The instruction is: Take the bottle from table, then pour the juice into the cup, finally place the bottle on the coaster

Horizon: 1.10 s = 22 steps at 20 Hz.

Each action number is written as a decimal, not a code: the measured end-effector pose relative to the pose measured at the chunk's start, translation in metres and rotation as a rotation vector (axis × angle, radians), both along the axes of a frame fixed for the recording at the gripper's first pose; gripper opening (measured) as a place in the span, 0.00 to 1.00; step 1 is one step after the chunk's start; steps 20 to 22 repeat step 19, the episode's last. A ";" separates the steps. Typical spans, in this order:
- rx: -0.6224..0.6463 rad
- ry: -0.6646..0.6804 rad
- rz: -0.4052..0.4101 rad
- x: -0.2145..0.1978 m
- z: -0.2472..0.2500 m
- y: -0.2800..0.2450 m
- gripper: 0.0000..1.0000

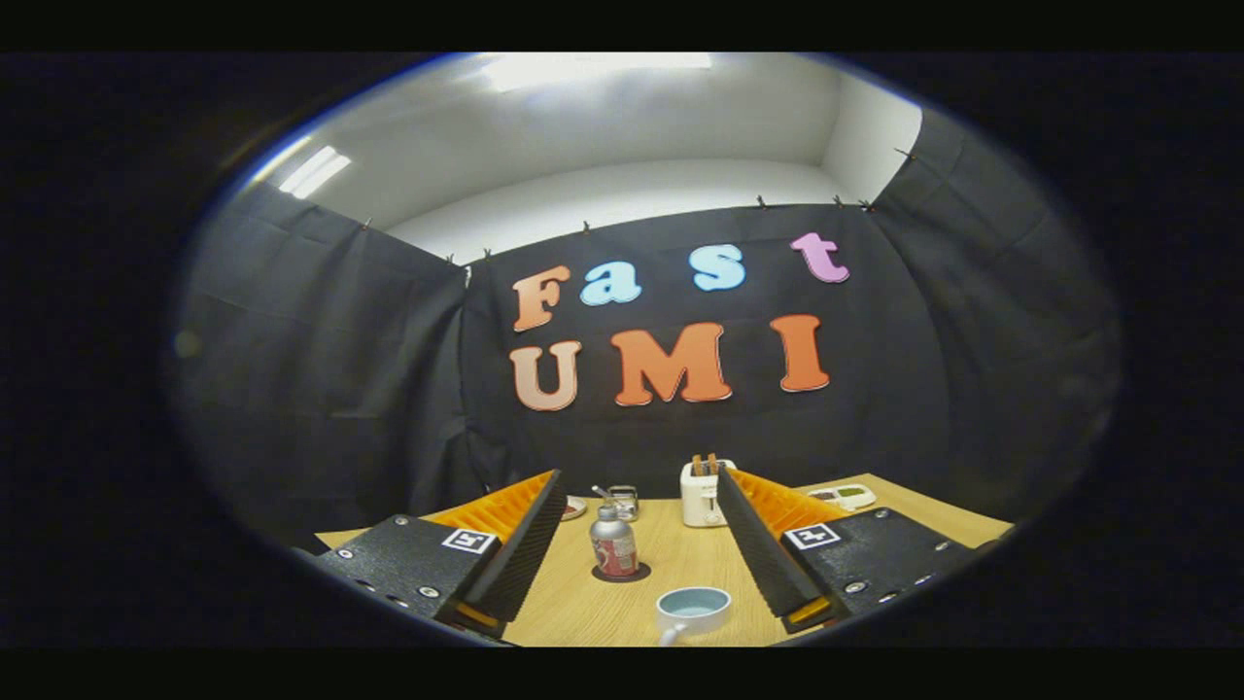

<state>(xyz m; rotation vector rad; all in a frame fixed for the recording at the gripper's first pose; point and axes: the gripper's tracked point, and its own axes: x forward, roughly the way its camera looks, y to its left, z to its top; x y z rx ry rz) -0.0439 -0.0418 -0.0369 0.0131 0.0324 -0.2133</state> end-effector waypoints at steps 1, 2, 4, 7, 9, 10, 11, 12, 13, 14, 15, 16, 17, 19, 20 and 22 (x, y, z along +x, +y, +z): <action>0.018 0.009 -0.002 -0.009 0.000 -0.001 0.92; 0.032 0.007 0.005 -0.015 0.003 0.001 0.92; 0.032 -0.024 0.004 -0.025 0.012 -0.002 0.92; 0.021 -0.076 -0.025 -0.034 0.019 -0.011 0.92; 0.047 -0.102 -0.068 -0.039 0.018 -0.022 0.92; 0.067 -0.109 -0.080 -0.041 0.016 -0.025 0.92; 0.089 -0.109 -0.086 -0.042 0.013 -0.026 0.92; 0.100 -0.105 -0.088 -0.043 0.010 -0.028 0.92; 0.105 -0.099 -0.092 -0.045 0.007 -0.031 0.92; 0.096 -0.098 -0.096 -0.047 0.006 -0.036 0.92; 0.081 -0.096 -0.101 -0.049 0.006 -0.038 0.92; 0.062 -0.094 -0.105 -0.049 0.005 -0.040 0.92; 0.046 -0.091 -0.108 -0.049 0.005 -0.041 0.92; 0.038 -0.088 -0.106 -0.048 0.003 -0.041 0.94; 0.038 -0.088 -0.106 -0.048 0.003 -0.041 0.94; 0.038 -0.088 -0.106 -0.048 0.003 -0.041 0.94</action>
